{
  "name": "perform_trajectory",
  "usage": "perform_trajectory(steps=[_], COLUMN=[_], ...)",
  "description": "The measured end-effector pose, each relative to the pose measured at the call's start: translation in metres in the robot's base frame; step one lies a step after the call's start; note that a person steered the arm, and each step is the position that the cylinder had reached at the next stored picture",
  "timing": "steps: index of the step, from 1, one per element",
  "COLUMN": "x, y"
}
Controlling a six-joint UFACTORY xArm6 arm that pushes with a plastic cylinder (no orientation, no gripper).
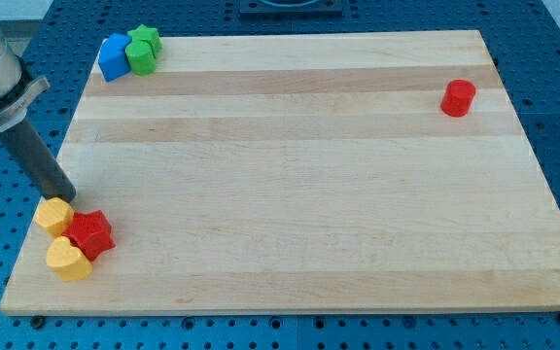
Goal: Move away from the yellow hexagon
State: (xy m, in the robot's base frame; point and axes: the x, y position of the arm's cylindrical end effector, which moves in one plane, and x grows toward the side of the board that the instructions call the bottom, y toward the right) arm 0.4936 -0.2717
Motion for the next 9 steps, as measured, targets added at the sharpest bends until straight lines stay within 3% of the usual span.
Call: perform_trajectory(steps=[4, 5, 7, 8, 9], x=[0.032, -0.024, -0.091, -0.094, -0.106], y=[0.001, -0.001, 0.121, 0.184, 0.286])
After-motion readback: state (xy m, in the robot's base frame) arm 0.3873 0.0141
